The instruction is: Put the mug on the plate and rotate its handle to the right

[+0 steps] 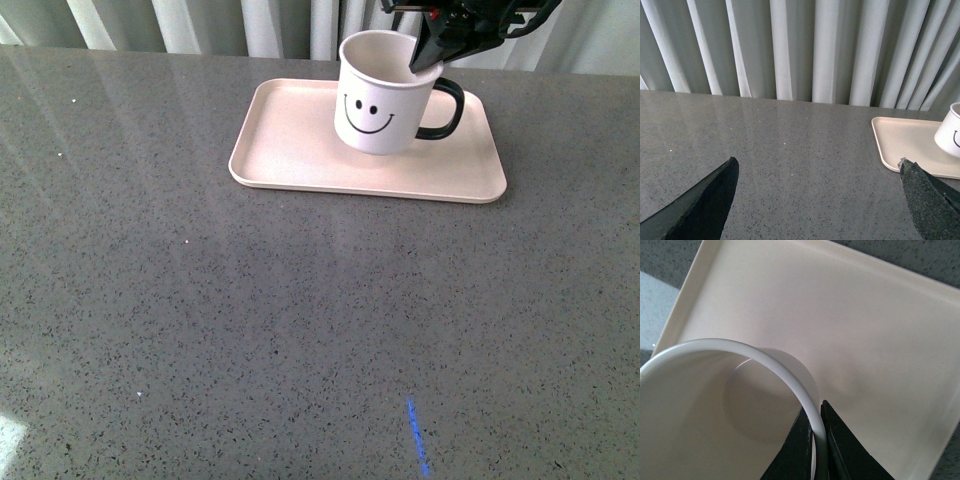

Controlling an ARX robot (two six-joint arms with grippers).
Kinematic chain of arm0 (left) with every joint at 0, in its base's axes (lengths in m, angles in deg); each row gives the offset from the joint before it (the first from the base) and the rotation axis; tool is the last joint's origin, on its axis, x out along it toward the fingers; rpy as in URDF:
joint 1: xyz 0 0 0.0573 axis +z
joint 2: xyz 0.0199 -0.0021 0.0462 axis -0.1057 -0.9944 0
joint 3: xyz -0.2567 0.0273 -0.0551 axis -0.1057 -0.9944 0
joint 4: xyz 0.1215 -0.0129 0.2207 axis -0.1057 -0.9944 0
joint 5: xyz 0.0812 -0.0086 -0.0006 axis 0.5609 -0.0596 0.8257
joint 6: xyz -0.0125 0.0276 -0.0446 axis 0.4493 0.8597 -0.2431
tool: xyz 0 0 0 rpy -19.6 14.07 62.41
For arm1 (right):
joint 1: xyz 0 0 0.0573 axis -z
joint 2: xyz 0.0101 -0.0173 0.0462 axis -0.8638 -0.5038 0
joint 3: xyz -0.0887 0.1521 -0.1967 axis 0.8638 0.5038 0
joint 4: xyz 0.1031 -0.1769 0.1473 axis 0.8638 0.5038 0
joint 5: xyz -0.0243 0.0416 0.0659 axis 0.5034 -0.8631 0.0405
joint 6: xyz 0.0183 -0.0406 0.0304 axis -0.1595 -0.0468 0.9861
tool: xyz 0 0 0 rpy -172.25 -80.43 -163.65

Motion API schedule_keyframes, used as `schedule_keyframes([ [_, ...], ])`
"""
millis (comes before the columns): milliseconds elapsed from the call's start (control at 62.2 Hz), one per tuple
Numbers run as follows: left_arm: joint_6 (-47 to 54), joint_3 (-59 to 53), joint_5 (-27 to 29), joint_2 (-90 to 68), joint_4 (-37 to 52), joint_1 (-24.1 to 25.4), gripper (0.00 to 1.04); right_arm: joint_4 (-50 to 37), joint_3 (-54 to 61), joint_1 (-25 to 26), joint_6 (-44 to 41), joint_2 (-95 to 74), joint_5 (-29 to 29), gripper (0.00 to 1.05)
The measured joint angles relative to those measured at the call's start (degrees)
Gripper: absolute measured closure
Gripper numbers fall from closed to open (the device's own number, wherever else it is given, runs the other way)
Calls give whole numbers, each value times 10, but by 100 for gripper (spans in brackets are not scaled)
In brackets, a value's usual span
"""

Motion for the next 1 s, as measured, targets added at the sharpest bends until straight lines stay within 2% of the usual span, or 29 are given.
schedule_keyframes([
  [418,0,0,0,0,0,0,9,38,-71,25,-145,-39,-39,103],
  [997,0,0,0,0,0,0,9,37,-65,24,-197,-58,-56,103],
])
